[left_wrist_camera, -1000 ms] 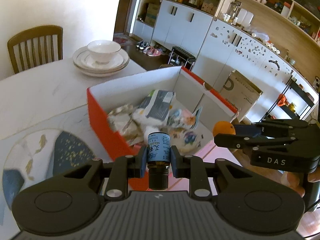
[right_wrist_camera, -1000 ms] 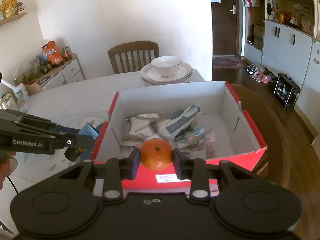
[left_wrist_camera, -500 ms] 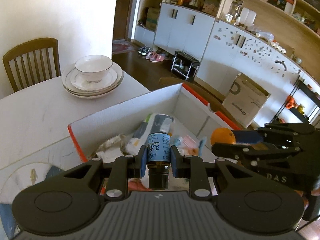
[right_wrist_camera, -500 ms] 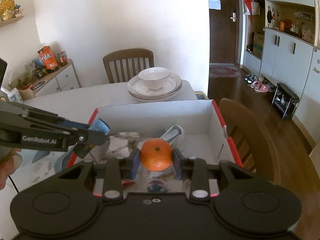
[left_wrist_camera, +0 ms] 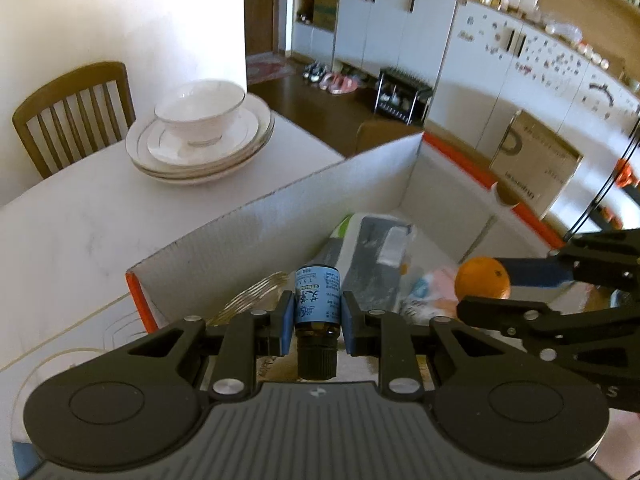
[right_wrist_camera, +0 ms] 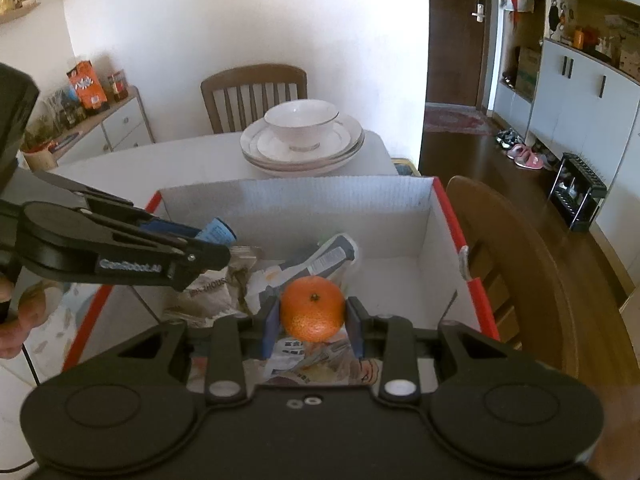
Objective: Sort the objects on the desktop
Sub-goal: 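Lift and carry the bottle and orange with both tools into the box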
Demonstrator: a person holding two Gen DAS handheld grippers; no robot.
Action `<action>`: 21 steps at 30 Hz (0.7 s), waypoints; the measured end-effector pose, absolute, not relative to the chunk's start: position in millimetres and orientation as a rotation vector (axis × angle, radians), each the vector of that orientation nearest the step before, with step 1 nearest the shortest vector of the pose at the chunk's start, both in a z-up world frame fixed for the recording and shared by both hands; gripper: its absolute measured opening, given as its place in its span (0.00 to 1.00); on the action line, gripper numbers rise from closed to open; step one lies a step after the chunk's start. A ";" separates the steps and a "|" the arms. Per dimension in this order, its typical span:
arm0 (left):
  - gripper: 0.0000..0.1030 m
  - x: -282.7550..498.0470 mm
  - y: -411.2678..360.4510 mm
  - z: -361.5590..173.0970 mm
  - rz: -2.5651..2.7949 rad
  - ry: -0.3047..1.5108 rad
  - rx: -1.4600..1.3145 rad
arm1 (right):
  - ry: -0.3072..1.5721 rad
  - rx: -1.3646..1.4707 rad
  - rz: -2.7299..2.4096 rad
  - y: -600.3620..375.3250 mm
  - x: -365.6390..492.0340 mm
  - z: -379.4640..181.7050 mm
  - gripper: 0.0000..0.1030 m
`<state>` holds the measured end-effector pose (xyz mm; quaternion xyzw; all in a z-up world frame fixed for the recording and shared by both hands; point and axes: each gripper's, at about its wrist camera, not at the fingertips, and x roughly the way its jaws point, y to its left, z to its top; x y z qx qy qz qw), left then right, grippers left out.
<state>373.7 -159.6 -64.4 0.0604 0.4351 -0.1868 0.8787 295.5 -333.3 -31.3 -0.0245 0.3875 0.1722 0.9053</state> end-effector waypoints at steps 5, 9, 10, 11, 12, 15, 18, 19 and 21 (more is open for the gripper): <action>0.22 389.2 -157.4 -80.2 -0.384 0.967 0.102 | 0.834 -0.078 0.365 -326.8 306.4 -42.7 0.33; 0.22 396.9 -158.7 -85.8 -0.390 0.988 0.108 | 0.860 -0.073 0.366 -326.8 313.6 -51.0 0.32; 0.22 398.1 -159.4 -86.9 -0.391 0.992 0.114 | 0.865 -0.075 0.366 -326.6 314.6 -52.4 0.32; 0.22 399.4 -160.2 -88.3 -0.392 0.996 0.119 | 0.870 -0.079 0.367 -326.2 315.8 -54.0 0.32; 0.22 400.7 -160.8 -89.8 -0.393 1.003 0.123 | 0.875 -0.082 0.371 -325.1 316.7 -55.4 0.32; 0.22 404.4 -160.9 -94.4 -0.391 1.023 0.130 | 0.892 -0.083 0.368 -323.9 319.9 -59.0 0.32; 0.22 407.9 -160.2 -98.8 -0.388 1.040 0.133 | 0.897 -0.078 0.367 -323.6 322.8 -60.4 0.32; 0.22 409.4 -159.4 -100.2 -0.392 1.049 0.125 | 0.898 -0.080 0.369 -323.4 323.2 -61.0 0.32; 0.22 410.4 -158.9 -102.1 -0.397 1.063 0.116 | 0.901 -0.083 0.371 -323.0 324.2 -61.6 0.33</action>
